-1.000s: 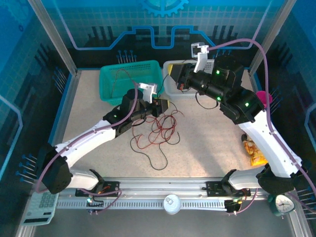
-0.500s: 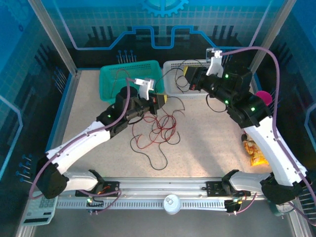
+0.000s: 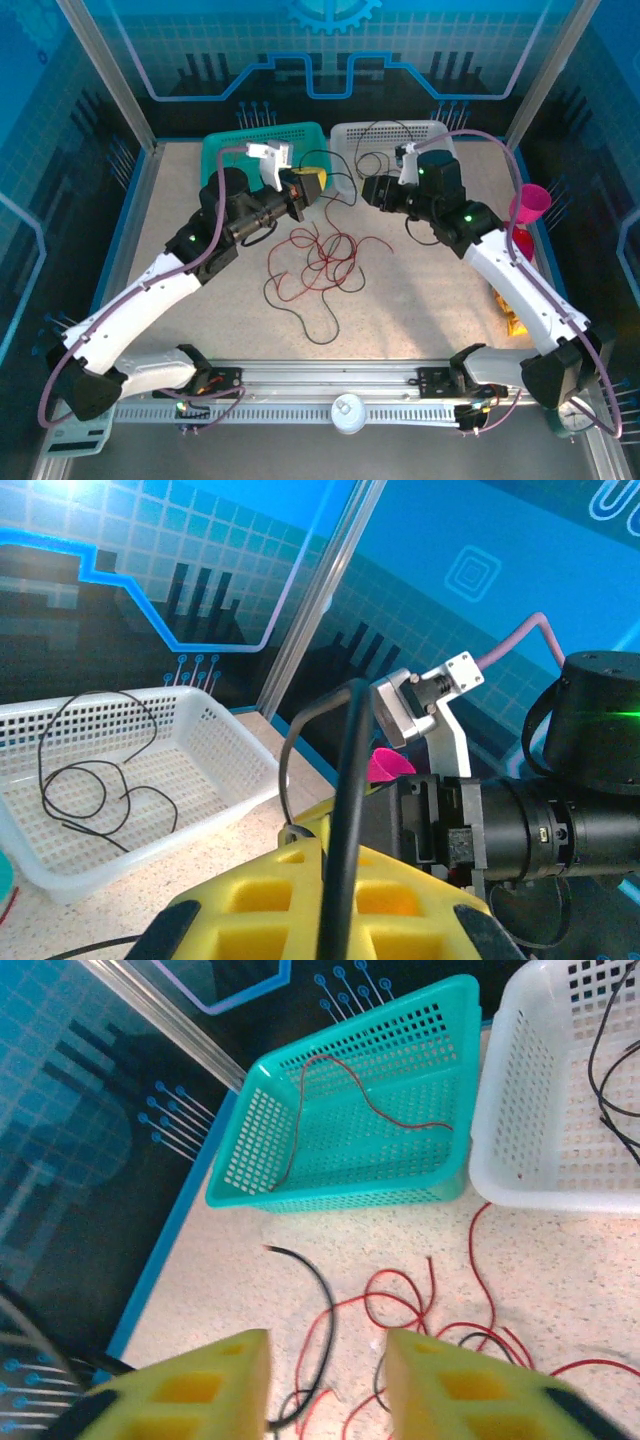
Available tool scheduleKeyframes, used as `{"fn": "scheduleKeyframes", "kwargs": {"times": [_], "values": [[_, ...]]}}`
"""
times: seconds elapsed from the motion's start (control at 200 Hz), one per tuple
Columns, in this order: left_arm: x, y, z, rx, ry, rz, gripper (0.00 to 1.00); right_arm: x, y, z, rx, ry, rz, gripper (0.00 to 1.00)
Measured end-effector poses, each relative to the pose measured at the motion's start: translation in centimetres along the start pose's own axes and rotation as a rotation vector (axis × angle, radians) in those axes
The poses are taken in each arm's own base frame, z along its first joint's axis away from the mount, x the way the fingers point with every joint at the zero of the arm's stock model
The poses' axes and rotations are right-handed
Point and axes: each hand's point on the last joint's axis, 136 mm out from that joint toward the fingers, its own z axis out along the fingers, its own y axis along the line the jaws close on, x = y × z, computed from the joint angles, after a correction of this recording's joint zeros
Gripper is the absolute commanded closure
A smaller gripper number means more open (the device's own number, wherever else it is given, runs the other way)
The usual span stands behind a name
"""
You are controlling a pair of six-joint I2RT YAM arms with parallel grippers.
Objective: Untangle the cables
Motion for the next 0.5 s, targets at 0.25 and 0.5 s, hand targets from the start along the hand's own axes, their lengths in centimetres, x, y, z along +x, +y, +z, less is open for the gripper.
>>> {"fn": "scheduleKeyframes", "kwargs": {"times": [0.25,0.5], "values": [[0.2,0.4,0.0,-0.02,0.006,-0.001,1.0,0.1,0.9,-2.5,-0.049,-0.036,0.003,0.27],[0.3,0.5,0.0,-0.025,0.009,-0.003,1.0,0.0,2.3,-5.4,-0.112,-0.094,0.027,0.2]]}}
